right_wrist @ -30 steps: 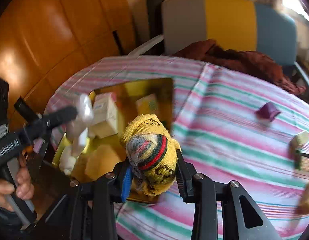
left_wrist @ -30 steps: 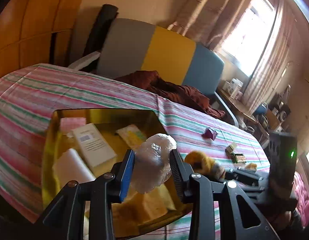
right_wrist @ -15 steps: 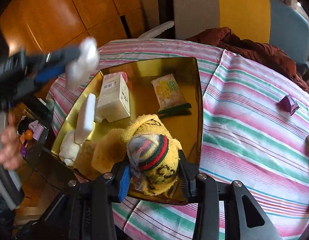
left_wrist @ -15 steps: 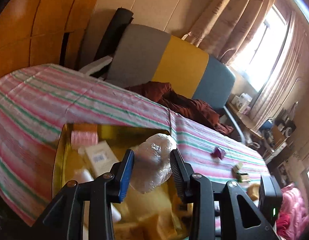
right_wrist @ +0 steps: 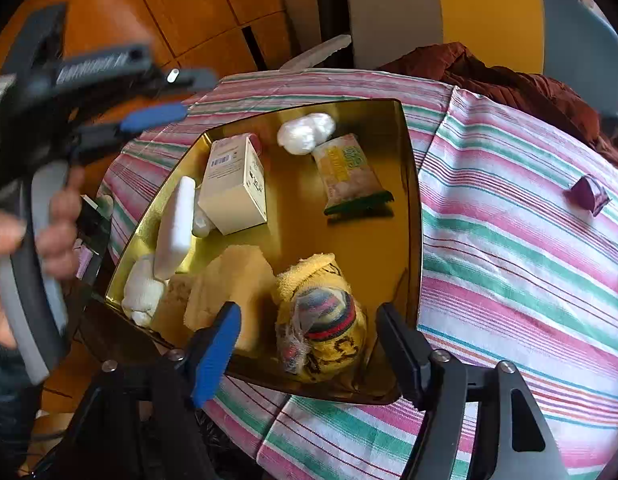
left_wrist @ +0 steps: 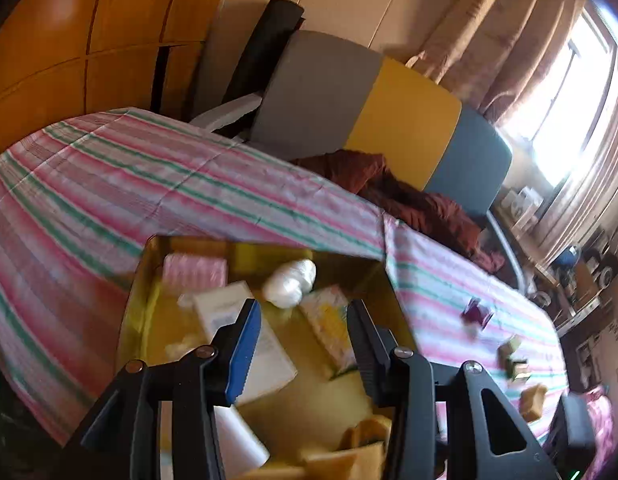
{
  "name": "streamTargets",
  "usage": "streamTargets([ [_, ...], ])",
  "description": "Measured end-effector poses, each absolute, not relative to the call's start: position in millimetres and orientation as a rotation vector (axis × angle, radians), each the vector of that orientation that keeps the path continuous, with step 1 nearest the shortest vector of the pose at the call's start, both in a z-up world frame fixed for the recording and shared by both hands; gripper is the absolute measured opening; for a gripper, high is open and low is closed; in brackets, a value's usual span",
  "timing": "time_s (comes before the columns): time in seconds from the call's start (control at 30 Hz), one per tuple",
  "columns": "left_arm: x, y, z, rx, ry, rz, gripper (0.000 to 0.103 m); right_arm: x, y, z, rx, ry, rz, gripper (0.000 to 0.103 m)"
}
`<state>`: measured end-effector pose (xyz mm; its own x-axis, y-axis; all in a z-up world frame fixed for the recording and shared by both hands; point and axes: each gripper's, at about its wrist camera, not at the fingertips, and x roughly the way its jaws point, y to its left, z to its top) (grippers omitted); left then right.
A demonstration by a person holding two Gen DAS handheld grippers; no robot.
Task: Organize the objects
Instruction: 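Carry ball and knit toy into the gold tray and open both tools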
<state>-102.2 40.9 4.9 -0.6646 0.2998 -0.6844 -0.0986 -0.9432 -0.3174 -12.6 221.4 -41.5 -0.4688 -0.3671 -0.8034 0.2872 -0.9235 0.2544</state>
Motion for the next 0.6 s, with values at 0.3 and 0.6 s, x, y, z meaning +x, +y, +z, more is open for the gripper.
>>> streamTargets([
  [0.3, -58.3, 48.9, 6.2, -1.104, -0.159, 2.737, 0.045, -10.9, 222.7, -40.6, 1.342, -0.169, -2.409, 0.083],
  [0.6, -35.4, 58.8, 17.6, -1.032, -0.036, 2.782, 0.045, -7.3, 222.4, -38.1, 1.333, -0.176, -2.433, 0.086],
])
